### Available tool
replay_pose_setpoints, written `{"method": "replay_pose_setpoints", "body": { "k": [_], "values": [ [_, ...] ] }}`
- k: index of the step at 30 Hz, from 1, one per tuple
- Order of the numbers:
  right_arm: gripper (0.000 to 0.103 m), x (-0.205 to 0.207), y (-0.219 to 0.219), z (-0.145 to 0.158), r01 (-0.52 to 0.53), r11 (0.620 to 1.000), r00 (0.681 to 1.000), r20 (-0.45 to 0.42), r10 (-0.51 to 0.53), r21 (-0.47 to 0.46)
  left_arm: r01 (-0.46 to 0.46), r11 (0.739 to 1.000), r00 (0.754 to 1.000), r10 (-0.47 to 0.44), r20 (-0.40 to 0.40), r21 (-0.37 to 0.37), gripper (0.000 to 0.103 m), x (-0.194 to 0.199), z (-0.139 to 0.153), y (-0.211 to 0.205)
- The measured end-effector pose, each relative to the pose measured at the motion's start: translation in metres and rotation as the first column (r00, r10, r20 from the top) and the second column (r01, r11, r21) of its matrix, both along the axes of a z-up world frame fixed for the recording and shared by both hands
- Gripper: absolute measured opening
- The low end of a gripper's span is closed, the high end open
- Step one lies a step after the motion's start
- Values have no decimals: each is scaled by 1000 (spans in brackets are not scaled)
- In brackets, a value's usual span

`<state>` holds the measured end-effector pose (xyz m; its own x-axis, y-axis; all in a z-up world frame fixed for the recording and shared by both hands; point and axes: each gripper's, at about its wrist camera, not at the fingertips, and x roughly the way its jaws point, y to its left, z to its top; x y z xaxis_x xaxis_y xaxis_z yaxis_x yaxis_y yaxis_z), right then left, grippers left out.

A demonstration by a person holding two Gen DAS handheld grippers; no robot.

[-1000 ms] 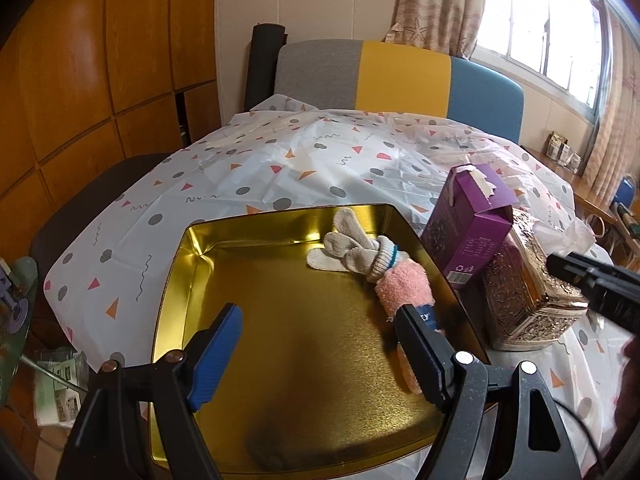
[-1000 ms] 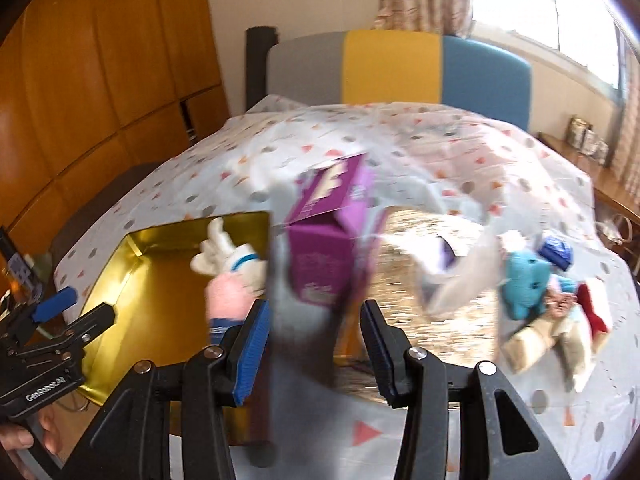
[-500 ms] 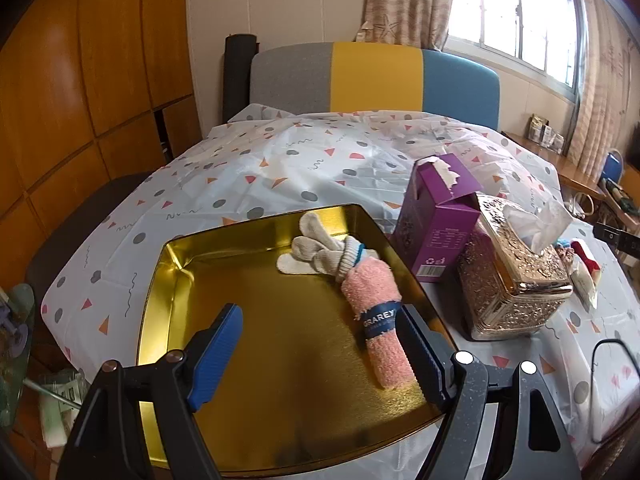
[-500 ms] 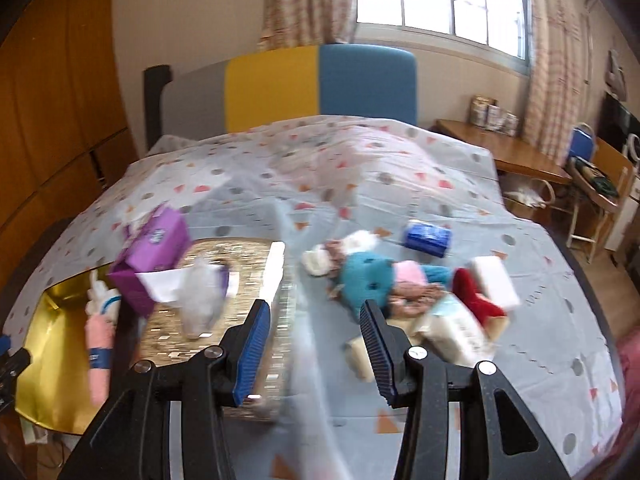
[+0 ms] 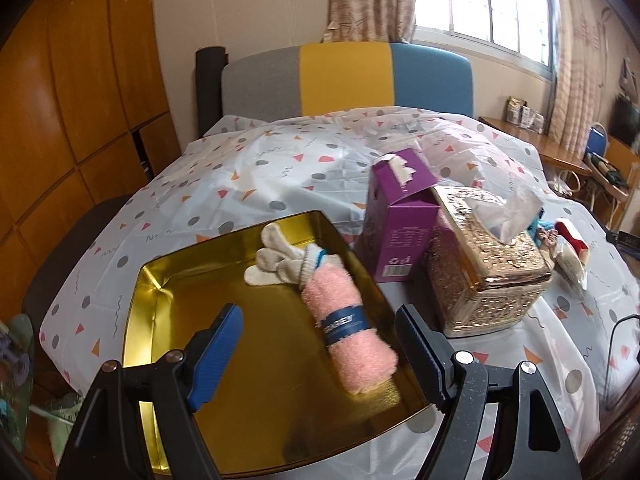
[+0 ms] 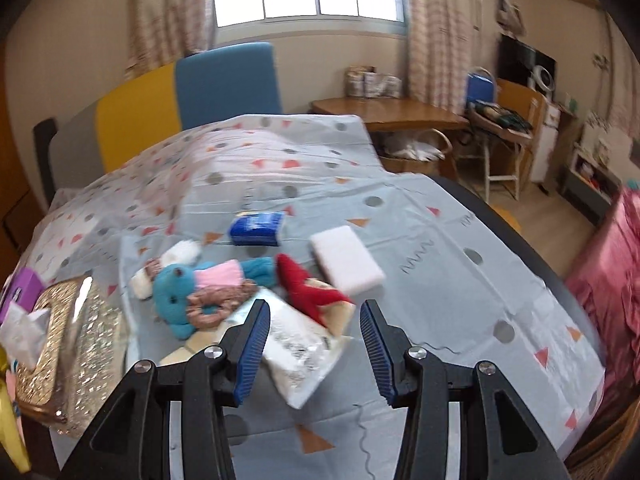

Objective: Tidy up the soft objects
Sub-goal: 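Move the left gripper to the blue teddy bear and grasp it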

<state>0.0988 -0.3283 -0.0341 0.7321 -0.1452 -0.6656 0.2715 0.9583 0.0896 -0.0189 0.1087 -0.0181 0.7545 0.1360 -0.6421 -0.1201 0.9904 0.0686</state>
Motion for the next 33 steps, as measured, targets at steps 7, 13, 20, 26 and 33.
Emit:
{"method": "replay_pose_setpoints", "body": {
  "k": [7, 13, 20, 26, 33],
  "values": [
    [47, -4, -25, -10, 94, 989, 995, -53, -88, 116, 70, 998, 997, -70, 16, 1, 79, 8, 9, -25],
    [47, -5, -36, -14, 135, 977, 989, -79, -124, 163, 187, 982, 981, -187, 46, -7, 79, 17, 27, -60],
    [47, -6, -50, -19, 182, 957, 981, -104, -161, 228, 347, 938, 937, -347, 35, -11, 79, 40, 39, -118],
    [47, -5, -52, -21, 178, 950, 981, -115, -153, 257, 458, 884, 888, -459, 7, -92, 79, 75, 47, -176],
    [47, -4, -55, -23, 177, 939, 981, -126, -146, 295, 458, 867, 872, -481, -87, -197, 75, 138, 42, -232]
  ]
}}
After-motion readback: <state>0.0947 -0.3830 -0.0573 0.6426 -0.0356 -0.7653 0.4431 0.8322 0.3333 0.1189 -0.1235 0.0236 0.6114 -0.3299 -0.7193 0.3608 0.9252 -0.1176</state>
